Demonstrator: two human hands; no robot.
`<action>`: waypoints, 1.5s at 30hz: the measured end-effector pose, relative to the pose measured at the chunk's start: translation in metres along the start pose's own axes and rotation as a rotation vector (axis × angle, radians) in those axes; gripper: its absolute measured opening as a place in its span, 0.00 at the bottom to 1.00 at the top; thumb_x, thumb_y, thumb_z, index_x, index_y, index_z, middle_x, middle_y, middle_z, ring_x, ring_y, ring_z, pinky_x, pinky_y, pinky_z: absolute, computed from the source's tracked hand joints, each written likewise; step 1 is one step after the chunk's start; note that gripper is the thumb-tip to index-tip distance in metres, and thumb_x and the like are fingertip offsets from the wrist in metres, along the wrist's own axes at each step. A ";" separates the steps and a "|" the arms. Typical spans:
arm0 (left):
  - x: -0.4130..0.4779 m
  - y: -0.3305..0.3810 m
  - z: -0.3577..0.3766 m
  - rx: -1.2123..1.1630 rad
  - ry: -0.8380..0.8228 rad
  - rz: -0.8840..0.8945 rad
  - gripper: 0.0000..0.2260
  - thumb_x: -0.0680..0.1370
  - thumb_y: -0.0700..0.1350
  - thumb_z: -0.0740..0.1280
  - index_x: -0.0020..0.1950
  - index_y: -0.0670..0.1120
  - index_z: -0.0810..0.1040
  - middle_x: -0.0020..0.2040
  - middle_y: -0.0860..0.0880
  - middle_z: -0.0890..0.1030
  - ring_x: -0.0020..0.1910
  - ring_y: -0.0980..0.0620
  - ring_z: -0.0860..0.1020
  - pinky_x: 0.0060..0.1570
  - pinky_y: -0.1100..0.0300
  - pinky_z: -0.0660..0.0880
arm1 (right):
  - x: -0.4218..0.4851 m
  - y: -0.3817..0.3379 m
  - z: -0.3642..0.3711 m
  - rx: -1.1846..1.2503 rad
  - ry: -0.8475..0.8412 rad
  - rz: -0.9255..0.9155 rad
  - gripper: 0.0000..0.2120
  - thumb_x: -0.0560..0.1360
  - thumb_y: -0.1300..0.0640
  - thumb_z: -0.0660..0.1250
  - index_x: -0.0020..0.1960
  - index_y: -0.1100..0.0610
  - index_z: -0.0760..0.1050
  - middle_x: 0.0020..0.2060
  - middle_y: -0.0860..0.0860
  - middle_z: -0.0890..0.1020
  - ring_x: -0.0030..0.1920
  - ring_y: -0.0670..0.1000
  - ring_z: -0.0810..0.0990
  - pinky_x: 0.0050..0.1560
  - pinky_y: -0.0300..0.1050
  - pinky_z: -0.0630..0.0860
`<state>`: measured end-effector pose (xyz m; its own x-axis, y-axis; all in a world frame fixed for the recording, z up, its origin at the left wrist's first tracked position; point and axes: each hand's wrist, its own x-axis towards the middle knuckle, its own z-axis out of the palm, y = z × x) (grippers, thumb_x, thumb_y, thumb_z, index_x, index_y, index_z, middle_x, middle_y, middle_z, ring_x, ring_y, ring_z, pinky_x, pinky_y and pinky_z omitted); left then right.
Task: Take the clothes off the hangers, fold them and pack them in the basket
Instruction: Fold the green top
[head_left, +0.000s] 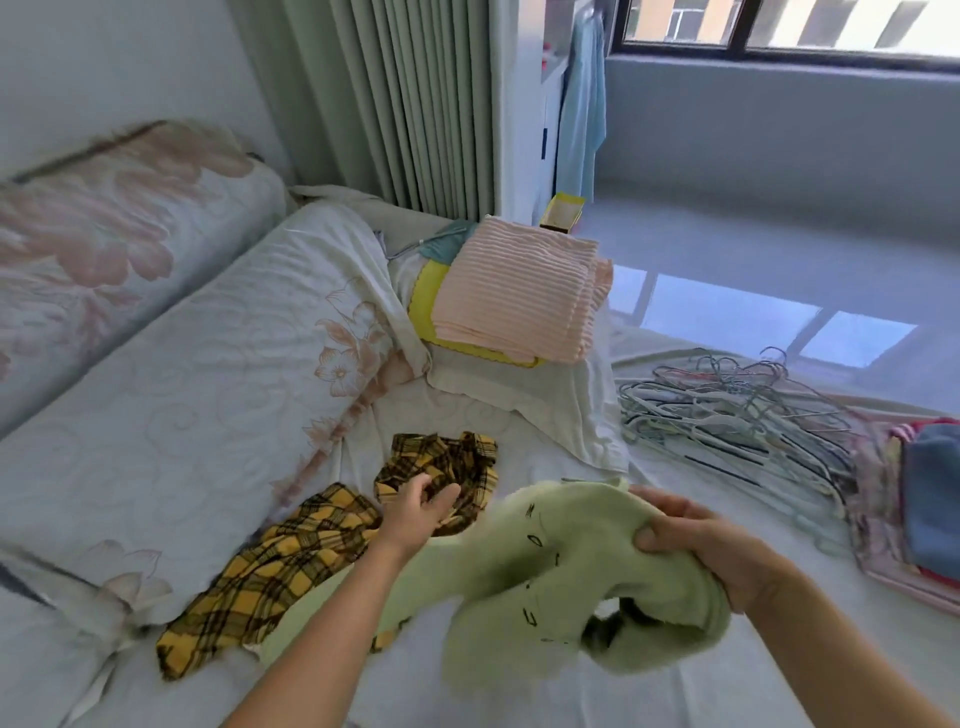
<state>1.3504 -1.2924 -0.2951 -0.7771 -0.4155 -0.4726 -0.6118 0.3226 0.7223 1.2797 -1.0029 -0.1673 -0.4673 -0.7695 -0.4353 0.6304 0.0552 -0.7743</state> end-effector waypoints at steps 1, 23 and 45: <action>-0.006 0.008 0.027 -0.003 -0.132 -0.028 0.32 0.76 0.64 0.59 0.73 0.45 0.61 0.71 0.46 0.67 0.70 0.46 0.66 0.68 0.51 0.64 | -0.015 -0.008 -0.005 -0.024 -0.009 -0.027 0.30 0.40 0.57 0.85 0.43 0.55 0.85 0.38 0.58 0.84 0.34 0.55 0.83 0.32 0.47 0.81; -0.151 0.221 0.106 -0.816 -0.460 0.368 0.12 0.71 0.55 0.71 0.40 0.46 0.81 0.40 0.45 0.82 0.37 0.49 0.81 0.36 0.59 0.79 | -0.281 -0.053 -0.179 -0.294 0.782 -0.319 0.28 0.54 0.42 0.80 0.44 0.60 0.78 0.39 0.58 0.81 0.36 0.51 0.78 0.34 0.40 0.77; -0.092 0.189 0.070 -0.366 -0.357 0.363 0.05 0.76 0.42 0.67 0.47 0.44 0.81 0.37 0.52 0.83 0.40 0.54 0.78 0.35 0.68 0.75 | -0.242 -0.010 -0.163 -0.355 0.764 -0.068 0.29 0.53 0.47 0.80 0.46 0.63 0.76 0.37 0.56 0.79 0.36 0.52 0.77 0.32 0.41 0.74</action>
<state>1.2961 -1.1332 -0.1503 -0.9659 -0.0038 -0.2589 -0.2588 0.0514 0.9646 1.2852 -0.7140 -0.1290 -0.8685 -0.1437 -0.4745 0.4132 0.3190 -0.8529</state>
